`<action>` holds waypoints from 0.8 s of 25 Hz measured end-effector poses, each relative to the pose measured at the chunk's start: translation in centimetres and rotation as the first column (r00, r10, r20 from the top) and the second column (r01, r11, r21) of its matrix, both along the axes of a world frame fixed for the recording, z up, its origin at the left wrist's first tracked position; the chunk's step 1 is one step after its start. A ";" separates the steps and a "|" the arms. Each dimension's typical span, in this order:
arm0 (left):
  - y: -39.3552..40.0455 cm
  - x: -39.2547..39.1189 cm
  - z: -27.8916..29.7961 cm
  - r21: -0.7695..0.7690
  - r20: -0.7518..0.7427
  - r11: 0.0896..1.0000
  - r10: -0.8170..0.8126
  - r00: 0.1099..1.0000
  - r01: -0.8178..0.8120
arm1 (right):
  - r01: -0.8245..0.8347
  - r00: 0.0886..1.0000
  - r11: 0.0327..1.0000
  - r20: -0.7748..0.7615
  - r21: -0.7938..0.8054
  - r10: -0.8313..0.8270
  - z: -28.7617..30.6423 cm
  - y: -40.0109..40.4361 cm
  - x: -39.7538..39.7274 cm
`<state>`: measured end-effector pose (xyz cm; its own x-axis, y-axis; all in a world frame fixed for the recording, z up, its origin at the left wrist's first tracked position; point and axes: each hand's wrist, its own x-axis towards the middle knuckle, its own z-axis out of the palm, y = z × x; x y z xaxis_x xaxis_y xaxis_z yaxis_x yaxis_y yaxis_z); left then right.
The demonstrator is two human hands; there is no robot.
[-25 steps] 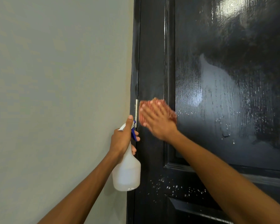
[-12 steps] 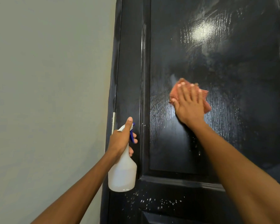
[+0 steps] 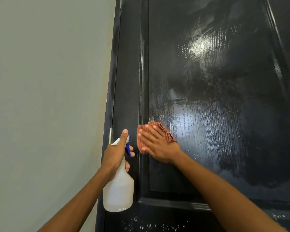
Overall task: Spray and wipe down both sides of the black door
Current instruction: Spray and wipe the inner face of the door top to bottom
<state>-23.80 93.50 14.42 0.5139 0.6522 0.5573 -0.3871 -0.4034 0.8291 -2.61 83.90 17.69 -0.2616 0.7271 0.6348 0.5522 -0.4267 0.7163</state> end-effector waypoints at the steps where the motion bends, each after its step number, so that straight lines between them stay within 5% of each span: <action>1: -0.3 0.1 0.0 0.005 -0.002 1.000 -0.006 1.000 0.006 | 0.008 0.999 0.996 0.041 -0.087 -0.005 -0.7 -1.2 0.5; 3: -1.1 0.4 0.3 0.019 -0.003 1.000 -0.019 1.000 0.019 | 0.010 0.997 0.990 0.075 -0.142 0.001 0.6 -3.7 1.6; 6: -2.2 1.4 1.9 0.067 -0.009 0.996 -0.053 0.999 0.053 | 0.130 0.981 0.967 -0.169 0.219 -0.094 7.4 -6.8 2.1; 10: -3.2 2.3 4.3 0.122 0.019 0.989 -0.091 0.996 0.088 | 0.308 0.875 0.695 -0.480 0.650 0.061 13.6 -7.3 1.2; 12: -3.5 2.4 5.0 0.120 0.041 0.991 -0.073 0.996 0.068 | 0.234 0.924 0.805 -0.381 0.546 -0.011 13.3 -5.4 0.3; 14: -3.2 2.4 5.1 0.130 0.054 0.991 -0.044 0.998 0.037 | 0.111 0.993 0.992 -0.045 0.052 -0.109 12.2 -4.8 0.4; 15: -2.7 2.3 5.0 0.129 0.053 0.991 -0.036 0.998 0.029 | 0.108 0.994 0.986 0.045 -0.123 -0.104 12.8 -5.7 0.4; 16: -2.3 2.3 4.7 0.126 0.049 0.992 -0.036 0.998 0.029 | 0.123 0.992 0.984 0.046 -0.127 -0.118 13.8 -6.3 0.6; 18: -1.1 1.9 4.2 0.112 0.043 0.993 -0.040 0.998 0.035 | 0.153 0.977 0.945 -0.189 0.290 -0.100 14.8 -6.7 1.5; 20: 0.1 1.5 3.4 0.088 0.043 0.996 -0.034 0.998 0.031 | 0.237 0.926 0.721 -0.377 0.651 0.035 14.1 -5.5 1.5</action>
